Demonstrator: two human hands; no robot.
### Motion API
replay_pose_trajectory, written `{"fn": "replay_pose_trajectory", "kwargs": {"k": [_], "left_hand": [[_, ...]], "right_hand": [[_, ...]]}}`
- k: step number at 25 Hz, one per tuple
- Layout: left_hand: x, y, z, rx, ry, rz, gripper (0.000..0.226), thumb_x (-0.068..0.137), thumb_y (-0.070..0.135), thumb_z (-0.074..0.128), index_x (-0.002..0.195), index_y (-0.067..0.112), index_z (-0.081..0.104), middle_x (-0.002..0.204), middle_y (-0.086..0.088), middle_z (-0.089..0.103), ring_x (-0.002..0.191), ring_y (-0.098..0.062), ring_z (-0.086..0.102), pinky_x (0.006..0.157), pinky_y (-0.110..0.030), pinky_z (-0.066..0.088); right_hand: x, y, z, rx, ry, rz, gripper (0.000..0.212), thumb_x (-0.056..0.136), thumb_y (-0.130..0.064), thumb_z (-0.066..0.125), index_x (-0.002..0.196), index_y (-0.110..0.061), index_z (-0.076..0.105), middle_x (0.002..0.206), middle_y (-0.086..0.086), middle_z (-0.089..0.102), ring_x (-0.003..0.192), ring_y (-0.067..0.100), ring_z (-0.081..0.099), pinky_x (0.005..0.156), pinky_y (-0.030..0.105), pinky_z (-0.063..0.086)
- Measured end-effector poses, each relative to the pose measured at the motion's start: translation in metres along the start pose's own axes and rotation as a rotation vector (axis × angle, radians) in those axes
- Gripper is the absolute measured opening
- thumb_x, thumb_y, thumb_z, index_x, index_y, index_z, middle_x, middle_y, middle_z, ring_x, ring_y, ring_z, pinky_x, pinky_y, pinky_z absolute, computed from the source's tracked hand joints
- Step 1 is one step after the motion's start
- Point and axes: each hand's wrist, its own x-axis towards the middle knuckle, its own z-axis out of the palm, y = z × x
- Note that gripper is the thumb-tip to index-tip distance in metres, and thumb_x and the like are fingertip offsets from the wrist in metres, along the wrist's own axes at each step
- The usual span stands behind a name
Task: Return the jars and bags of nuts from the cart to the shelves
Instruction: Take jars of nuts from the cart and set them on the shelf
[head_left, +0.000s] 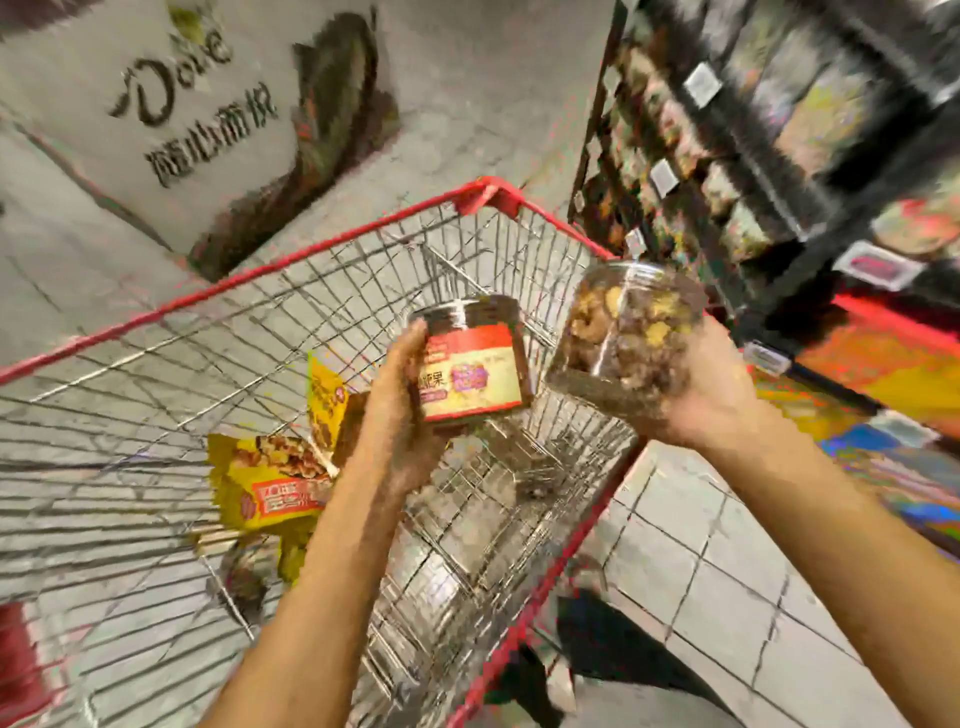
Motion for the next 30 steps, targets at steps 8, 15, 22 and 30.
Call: {"fn": "replay_pose_trajectory", "kwargs": {"k": [8,15,22,30], "left_hand": [[0.028,-0.074,0.194,0.169,-0.445,-0.179,0.063,0.068,0.063,0.049,0.099,0.014,0.074,0.097,-0.006,0.073,0.09,-0.022,0.067,0.092,-0.044,0.048],[0.051,-0.214,0.364,0.083,-0.563,-0.306,0.064,0.064,0.057,0.056,0.111,0.014,0.066,0.097,-0.008,0.073,0.086,-0.024,0.07,0.069,-0.041,0.058],[0.107,-0.325,0.478,0.111,-0.408,-0.318,0.074,0.06,0.066,0.057,0.113,0.015,0.066,0.107,-0.011,0.07,0.096,-0.029,0.068,0.077,-0.045,0.058],[0.232,-0.398,0.518,0.439,-0.088,0.478,0.04,0.076,0.039,0.068,0.105,0.016,0.052,0.089,0.012,0.066,0.079,0.004,0.064,0.079,-0.024,0.049]], "right_hand": [[-0.128,-0.097,-0.136,0.19,0.486,-0.376,0.05,0.097,-0.049,0.027,0.077,-0.016,0.059,0.055,0.007,0.054,0.046,0.022,0.052,0.085,0.033,0.053],[-0.215,-0.199,-0.292,0.219,0.647,-0.528,0.049,0.099,-0.042,0.022,0.078,-0.015,0.057,0.054,0.005,0.06,0.047,0.02,0.059,0.053,0.027,0.056],[-0.214,-0.304,-0.406,0.24,0.66,-0.472,0.066,0.095,-0.058,0.016,0.089,-0.014,0.065,0.061,0.004,0.071,0.048,0.018,0.066,0.041,0.024,0.051],[-0.116,-0.321,-0.488,0.223,0.667,-0.364,0.072,0.089,-0.067,0.025,0.103,-0.011,0.069,0.095,0.011,0.074,0.085,0.026,0.069,0.077,0.038,0.054]]}}
